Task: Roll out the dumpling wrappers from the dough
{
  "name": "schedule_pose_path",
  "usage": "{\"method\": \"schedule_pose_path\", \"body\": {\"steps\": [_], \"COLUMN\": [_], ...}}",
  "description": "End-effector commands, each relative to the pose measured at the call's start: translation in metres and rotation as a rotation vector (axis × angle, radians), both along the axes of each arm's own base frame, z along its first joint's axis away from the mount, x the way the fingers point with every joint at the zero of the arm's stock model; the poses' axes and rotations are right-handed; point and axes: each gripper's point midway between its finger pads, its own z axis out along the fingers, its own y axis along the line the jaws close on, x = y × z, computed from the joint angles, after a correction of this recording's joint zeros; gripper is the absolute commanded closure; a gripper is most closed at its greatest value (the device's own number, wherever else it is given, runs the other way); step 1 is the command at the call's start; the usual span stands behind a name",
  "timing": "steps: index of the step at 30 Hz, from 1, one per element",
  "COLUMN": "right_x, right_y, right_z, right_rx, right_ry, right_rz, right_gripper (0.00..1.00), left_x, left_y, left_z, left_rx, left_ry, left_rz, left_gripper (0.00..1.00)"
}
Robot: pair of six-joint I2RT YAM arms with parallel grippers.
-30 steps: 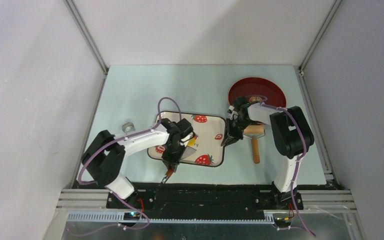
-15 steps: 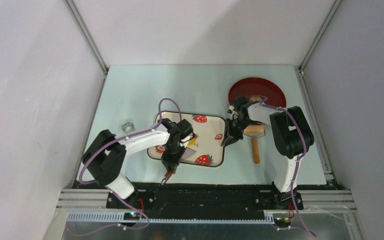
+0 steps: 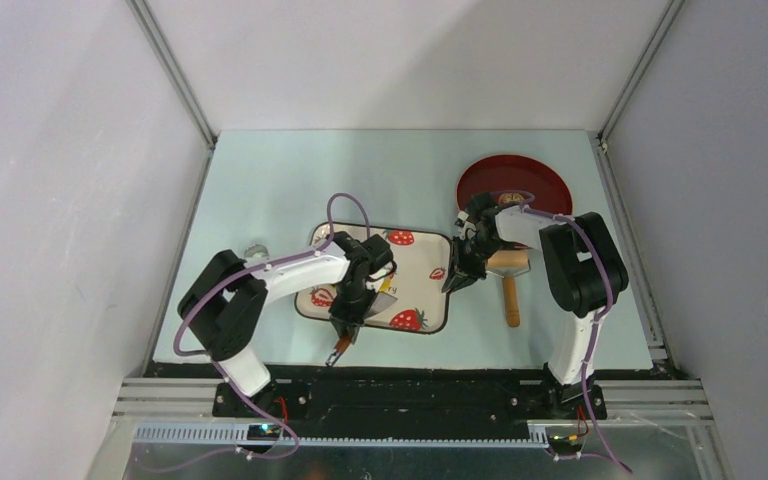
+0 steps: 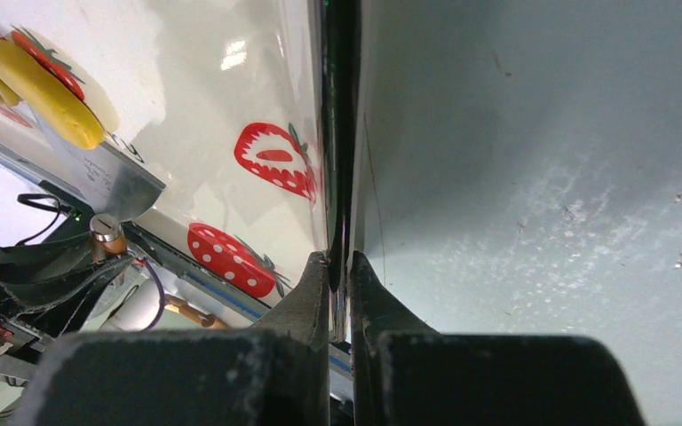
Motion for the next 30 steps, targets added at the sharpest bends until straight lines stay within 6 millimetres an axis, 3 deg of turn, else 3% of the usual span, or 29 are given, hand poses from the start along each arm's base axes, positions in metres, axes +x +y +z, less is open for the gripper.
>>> {"method": "schedule_pose_path", "body": {"steps": [1,30], "right_x": [0.000,0.000], "right_y": [-0.008,-0.010], "right_z": [0.009,0.014], "right_rx": [-0.035,-0.025], "right_ry": [-0.032,-0.033], "right_rz": [0.026,0.027], "right_gripper": [1.00,1.00], "left_x": [0.018,0.041], "left_y": [-0.012,-0.023], "left_z": [0.005,-0.010], "left_rx": [-0.038,-0.055], "left_ry": [-0.041,-0.049], "left_rz": [-0.017,0.016], "left_gripper": [1.00,1.00]}}
